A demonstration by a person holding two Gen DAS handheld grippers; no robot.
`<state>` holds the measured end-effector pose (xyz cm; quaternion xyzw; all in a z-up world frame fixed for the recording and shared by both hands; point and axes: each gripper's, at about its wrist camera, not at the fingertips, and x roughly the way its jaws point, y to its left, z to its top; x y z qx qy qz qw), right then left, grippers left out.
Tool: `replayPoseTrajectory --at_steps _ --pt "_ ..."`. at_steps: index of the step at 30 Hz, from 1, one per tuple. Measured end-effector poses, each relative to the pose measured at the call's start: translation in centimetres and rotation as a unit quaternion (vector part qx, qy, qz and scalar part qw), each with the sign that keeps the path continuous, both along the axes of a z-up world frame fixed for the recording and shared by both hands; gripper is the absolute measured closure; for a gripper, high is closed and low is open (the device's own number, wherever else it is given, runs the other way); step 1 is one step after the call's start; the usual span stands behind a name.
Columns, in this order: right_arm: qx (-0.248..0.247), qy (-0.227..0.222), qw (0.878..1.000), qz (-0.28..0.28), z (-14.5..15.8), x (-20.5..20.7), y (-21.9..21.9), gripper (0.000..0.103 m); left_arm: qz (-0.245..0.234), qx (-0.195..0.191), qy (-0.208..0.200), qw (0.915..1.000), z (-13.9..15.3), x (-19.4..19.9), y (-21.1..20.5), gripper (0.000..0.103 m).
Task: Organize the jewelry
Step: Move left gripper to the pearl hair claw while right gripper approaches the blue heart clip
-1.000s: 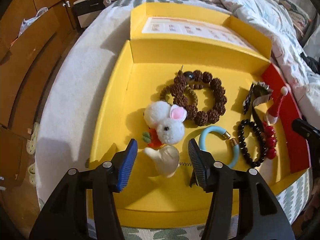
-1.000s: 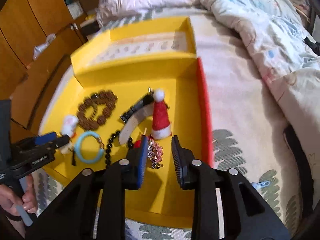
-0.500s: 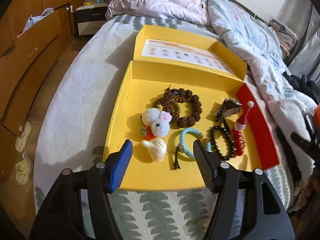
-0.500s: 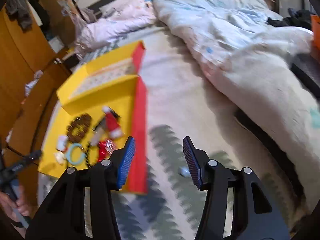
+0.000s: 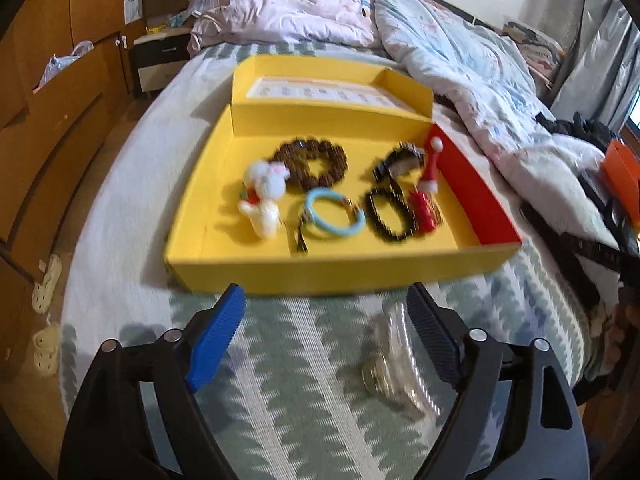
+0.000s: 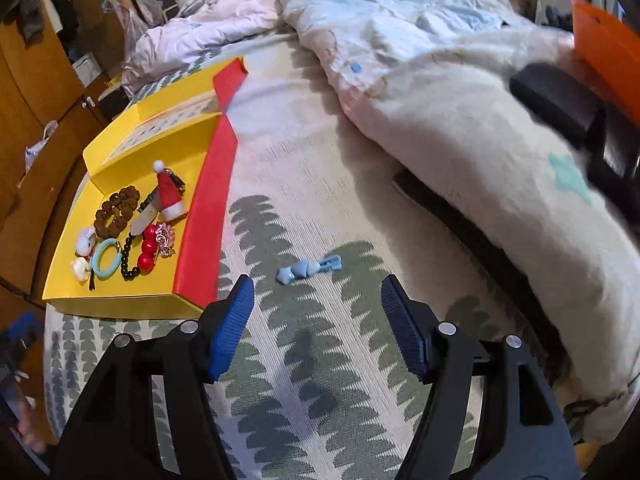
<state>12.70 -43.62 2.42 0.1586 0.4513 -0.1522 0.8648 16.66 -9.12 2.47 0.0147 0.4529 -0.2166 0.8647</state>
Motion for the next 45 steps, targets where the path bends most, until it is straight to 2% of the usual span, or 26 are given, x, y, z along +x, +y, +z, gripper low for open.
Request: replayPoseTrajectory --at_steps 2,5,11,17,22,34,41,45 --pt "0.006 0.005 1.0 -0.005 -0.3 0.1 -0.1 0.034 -0.001 0.009 -0.002 1.0 -0.6 -0.9 -0.3 0.021" --pt "0.011 0.013 1.0 -0.004 -0.8 0.6 0.3 0.027 -0.007 0.025 -0.005 0.9996 -1.6 -2.2 -1.1 0.021" --pt "0.006 0.021 1.0 -0.002 -1.6 1.1 0.6 0.026 -0.005 0.056 -0.01 0.9984 -3.2 -3.6 -2.9 0.021" --pt "0.035 0.025 0.999 -0.006 -3.0 2.2 -0.4 0.025 0.005 0.08 -0.014 0.9967 -4.4 -3.8 -4.4 0.02" --pt "0.031 0.035 0.999 0.004 -4.0 3.7 -0.1 0.025 0.009 0.105 -0.016 0.9943 -5.6 -3.8 -5.5 0.02" --pt "0.037 0.047 0.998 0.001 -6.2 5.4 -0.9 0.026 0.011 0.13 0.0 0.9915 -7.7 -3.0 -7.1 0.02" --pt "0.014 0.063 0.998 0.001 -7.2 6.6 -0.5 0.026 0.011 0.141 -0.002 0.9899 -8.4 -2.7 -7.5 0.018" --pt "-0.002 0.068 0.998 0.005 -7.6 6.9 -0.1 0.029 0.012 0.143 -0.003 0.9897 -8.4 -2.5 -7.6 0.018"
